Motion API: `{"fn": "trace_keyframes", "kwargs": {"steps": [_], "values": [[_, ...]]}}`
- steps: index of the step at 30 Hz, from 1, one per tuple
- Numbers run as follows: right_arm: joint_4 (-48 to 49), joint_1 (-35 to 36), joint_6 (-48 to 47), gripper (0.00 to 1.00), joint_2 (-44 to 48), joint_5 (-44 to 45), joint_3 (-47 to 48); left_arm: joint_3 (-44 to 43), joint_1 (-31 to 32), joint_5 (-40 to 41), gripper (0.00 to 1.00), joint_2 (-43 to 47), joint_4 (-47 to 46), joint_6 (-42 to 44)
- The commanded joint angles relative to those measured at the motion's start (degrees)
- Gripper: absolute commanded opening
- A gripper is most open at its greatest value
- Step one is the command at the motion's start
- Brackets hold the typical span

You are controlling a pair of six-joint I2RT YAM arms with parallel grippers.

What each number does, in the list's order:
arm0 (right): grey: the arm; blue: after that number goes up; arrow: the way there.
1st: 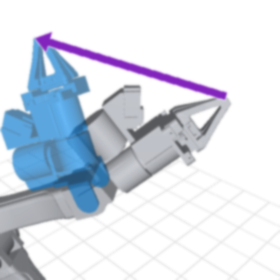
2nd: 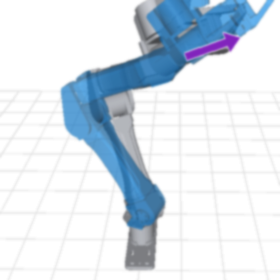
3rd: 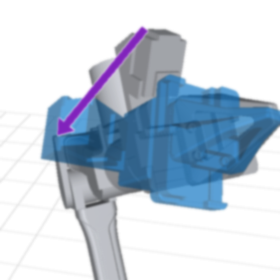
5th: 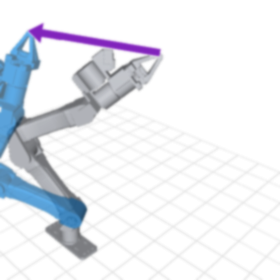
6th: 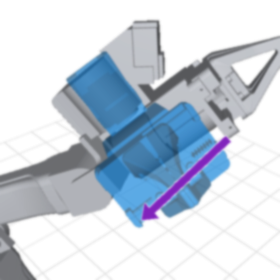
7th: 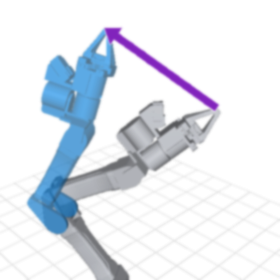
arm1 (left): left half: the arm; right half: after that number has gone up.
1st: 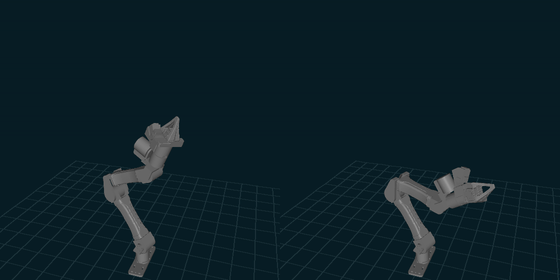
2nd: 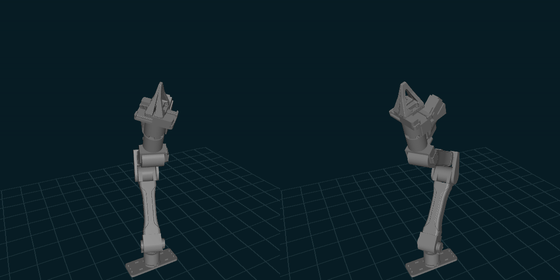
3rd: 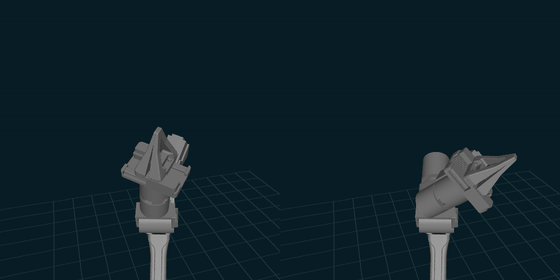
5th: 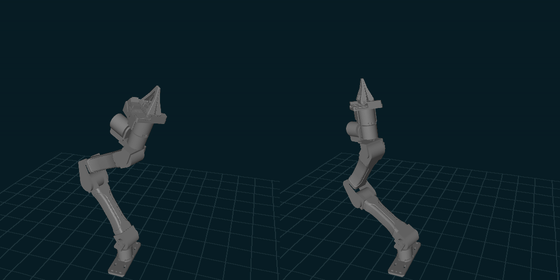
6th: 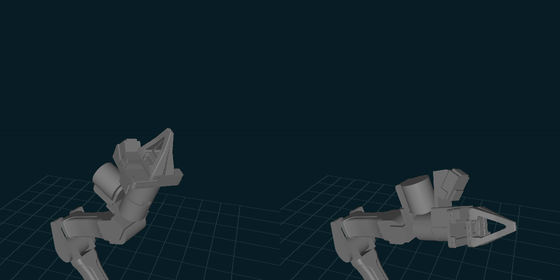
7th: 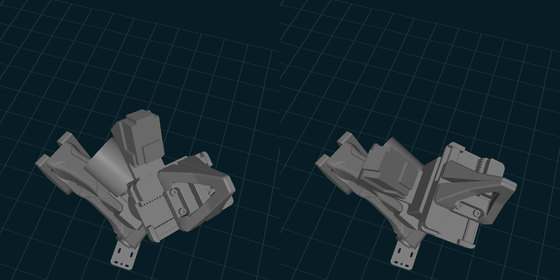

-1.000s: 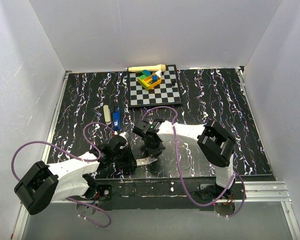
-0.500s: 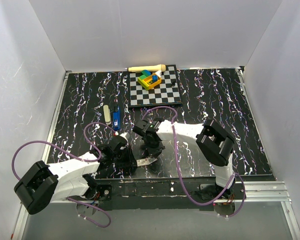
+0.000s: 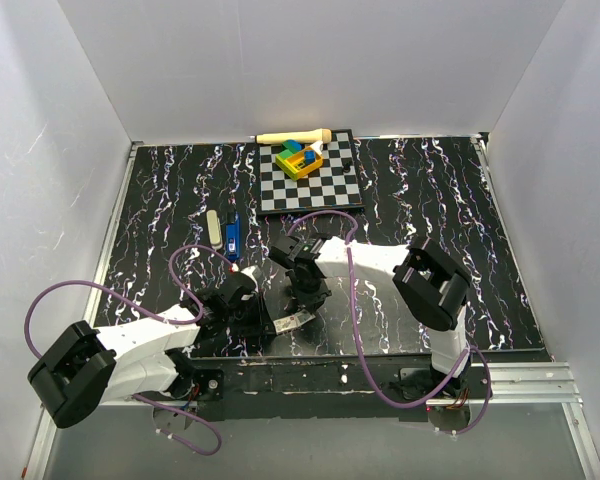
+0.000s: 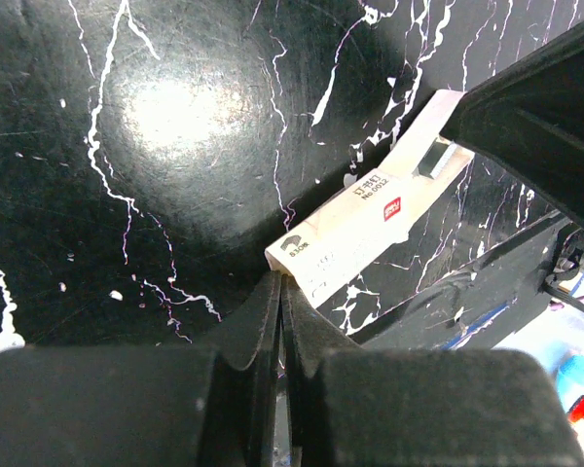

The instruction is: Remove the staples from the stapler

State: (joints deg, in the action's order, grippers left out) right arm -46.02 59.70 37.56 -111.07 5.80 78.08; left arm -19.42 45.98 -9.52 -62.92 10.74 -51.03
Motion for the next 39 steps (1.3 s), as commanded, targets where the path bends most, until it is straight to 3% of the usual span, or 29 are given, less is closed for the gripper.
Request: {"fn": "trace_keyframes", "kwargs": {"steps": [1, 26, 39], "values": [[1.6, -0.4, 1.2, 0.01, 0.6, -0.7, -0.7, -0.6, 0.6, 0.4, 0.0, 0.6, 0.1, 0.3], [1.7, -0.6, 1.0, 0.01, 1.1, -1.1, -1.3, -0.9, 1.5, 0.6, 0.0, -0.1, 0.2, 0.3], [-3.1, 1.6, -2.1, 0.01, 1.8, 3.6, 0.8, -1.6, 1.6, 0.9, 0.0, -1.5, 0.3, 1.4]]}}
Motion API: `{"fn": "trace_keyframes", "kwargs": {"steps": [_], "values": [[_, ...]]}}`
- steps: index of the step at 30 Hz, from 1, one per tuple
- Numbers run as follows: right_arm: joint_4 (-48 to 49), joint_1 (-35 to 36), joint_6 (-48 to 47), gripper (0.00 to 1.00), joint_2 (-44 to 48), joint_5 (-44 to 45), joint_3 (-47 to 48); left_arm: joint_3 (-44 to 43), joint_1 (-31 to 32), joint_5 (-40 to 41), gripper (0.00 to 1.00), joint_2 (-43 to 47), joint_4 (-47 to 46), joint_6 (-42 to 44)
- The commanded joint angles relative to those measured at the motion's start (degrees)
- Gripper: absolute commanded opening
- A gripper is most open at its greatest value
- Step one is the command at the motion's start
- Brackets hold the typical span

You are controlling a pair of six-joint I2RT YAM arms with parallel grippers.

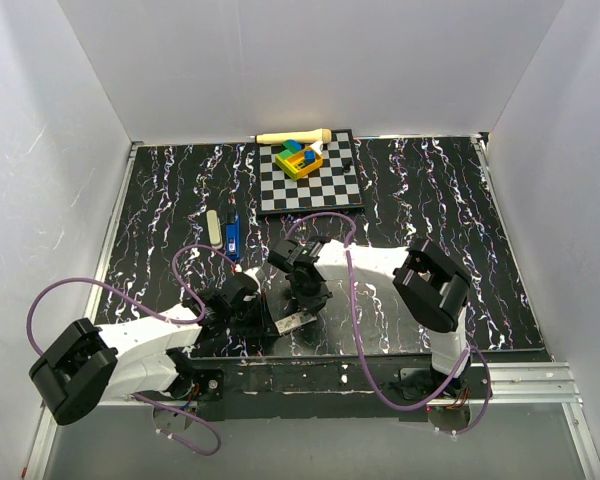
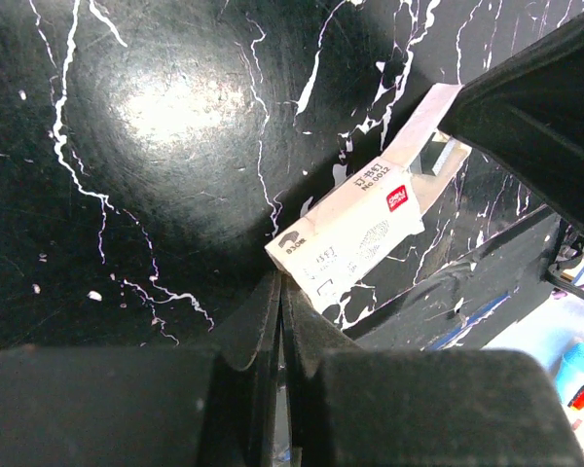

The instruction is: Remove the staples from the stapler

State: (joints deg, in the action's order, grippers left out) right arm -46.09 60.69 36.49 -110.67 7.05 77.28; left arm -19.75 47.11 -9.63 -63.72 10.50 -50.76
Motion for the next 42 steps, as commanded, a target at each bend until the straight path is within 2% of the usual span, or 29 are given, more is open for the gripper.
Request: {"fn": "trace_keyframes", "kwargs": {"steps": [1, 23, 42], "values": [[-3.3, 0.7, -1.2, 0.01, 1.5, 2.8, 1.6, -1.3, 0.3, 1.0, 0.0, -0.6, 0.5, 1.1], [-6.4, 2.3, 0.0, 0.01, 0.2, 7.5, 4.3, -1.9, 0.4, 1.0, 0.0, -1.5, 0.7, 1.5], [-2.5, 2.8, -0.5, 0.01, -1.1, -1.9, 5.1, -2.0, 0.6, 1.3, 0.0, -1.9, 0.7, 1.5]]}}
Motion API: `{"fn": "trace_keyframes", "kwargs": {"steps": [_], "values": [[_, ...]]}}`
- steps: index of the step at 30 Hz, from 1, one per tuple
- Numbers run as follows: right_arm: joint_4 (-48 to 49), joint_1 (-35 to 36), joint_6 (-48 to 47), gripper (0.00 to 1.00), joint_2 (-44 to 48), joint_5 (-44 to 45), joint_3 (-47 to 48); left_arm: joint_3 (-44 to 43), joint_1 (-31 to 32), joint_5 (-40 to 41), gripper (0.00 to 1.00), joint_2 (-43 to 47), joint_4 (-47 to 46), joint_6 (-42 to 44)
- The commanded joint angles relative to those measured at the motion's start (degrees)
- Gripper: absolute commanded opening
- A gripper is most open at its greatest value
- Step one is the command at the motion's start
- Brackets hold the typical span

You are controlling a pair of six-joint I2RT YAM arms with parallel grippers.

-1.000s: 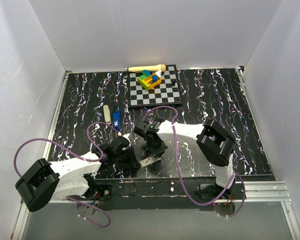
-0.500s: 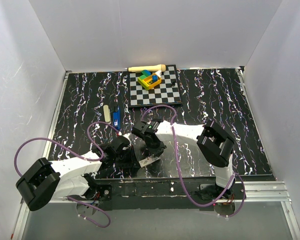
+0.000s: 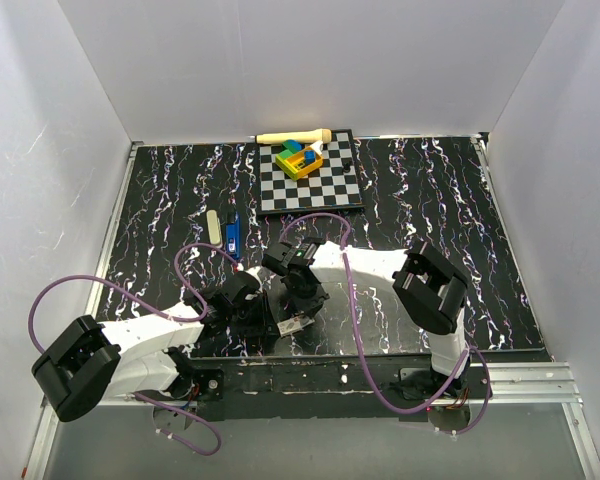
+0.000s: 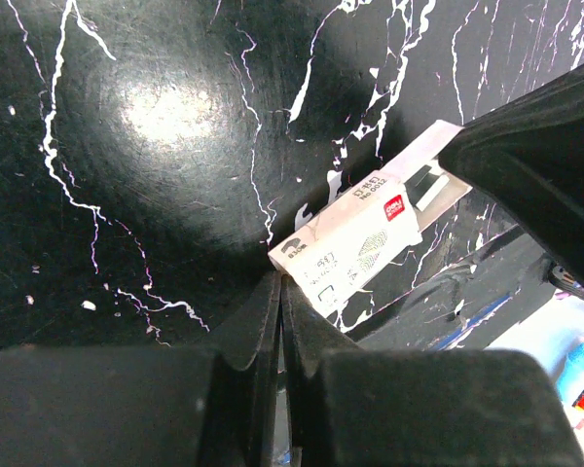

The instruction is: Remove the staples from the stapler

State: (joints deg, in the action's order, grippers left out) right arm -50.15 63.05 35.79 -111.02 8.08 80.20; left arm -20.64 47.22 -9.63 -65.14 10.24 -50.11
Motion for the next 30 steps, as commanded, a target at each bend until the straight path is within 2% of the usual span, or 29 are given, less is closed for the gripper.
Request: {"fn": "trace_keyframes", "kwargs": {"steps": [1, 11, 13, 15, 30], "values": [[1.5, 0.4, 0.0, 0.01, -1.0, -3.4, 2.2, -1.2, 0.5, 1.3, 0.0, -0.5, 0.9, 0.7], [2.5, -0.8, 0.3, 0.01, 0.0, -3.6, 0.5, -1.0, 0.7, 1.8, 0.0, 0.5, 1.4, 0.5], [2.8, -1.1, 0.3, 0.12, 0.7, -3.3, 0.0, -0.9, 0.7, 1.8, 0.0, 0.6, 1.4, 0.5], [2.8, -1.3, 0.3, 0.15, 1.7, -2.9, -0.5, -0.8, 0.7, 1.9, 0.0, 0.7, 1.4, 0.4], [-0.6, -2.1, 0.0, 0.2, 6.1, 1.6, -0.7, -0.9, 0.8, 2.0, 0.0, 0.3, 1.2, 0.3]]}}
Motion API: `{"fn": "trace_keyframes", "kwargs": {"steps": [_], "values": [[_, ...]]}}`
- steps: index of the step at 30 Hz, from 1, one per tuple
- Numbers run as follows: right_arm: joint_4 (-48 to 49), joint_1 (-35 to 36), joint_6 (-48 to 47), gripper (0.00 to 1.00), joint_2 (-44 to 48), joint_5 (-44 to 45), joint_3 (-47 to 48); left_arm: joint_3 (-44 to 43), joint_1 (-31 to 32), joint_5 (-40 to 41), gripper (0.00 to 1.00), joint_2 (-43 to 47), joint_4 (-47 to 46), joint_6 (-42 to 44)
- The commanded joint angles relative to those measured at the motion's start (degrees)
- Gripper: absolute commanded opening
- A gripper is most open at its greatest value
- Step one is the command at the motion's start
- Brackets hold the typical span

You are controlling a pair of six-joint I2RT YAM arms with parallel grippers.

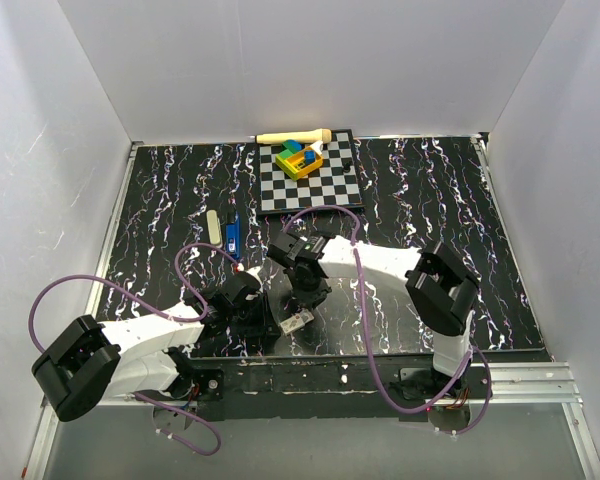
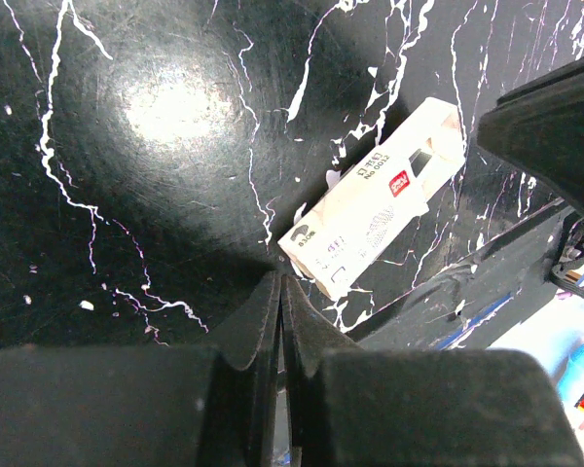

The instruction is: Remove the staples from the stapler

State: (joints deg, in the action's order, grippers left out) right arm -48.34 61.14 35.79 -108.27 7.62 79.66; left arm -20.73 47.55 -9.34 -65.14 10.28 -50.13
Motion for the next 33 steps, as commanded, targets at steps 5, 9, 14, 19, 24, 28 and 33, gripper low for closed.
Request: {"fn": "trace_keyframes", "kwargs": {"steps": [5, 9, 14, 19, 24, 28, 33], "values": [[-1.9, -1.0, -0.5, 0.21, 4.3, 2.7, -2.0, -0.8, 0.5, 1.8, 0.0, 0.7, 1.2, 0.6], [-0.4, -2.3, -2.3, 0.11, 3.9, 0.0, -4.1, -0.9, 0.5, 2.0, 0.0, 0.9, 1.3, 0.6], [2.3, -2.3, -3.4, 0.01, 2.6, -3.0, -5.7, -1.0, 0.5, 2.0, 0.0, 0.7, 1.4, 0.6], [3.2, -2.3, -4.3, 0.01, 1.5, -3.4, -4.9, -1.2, 0.6, 2.7, 0.0, 0.7, 1.5, 0.5], [3.2, -2.3, -5.2, 0.01, 0.3, -3.6, -3.5, -1.4, 0.6, 3.1, 0.0, 0.5, 1.5, 0.6], [3.6, -2.3, -5.6, 0.01, -0.3, -4.4, -3.2, -1.6, 0.7, 3.6, 0.0, 0.6, 1.5, 0.5], [4.3, -1.9, -6.0, 0.01, -0.4, -5.9, -3.3, -2.3, 0.6, 4.1, 0.0, -0.2, 1.1, 0.4]]}}
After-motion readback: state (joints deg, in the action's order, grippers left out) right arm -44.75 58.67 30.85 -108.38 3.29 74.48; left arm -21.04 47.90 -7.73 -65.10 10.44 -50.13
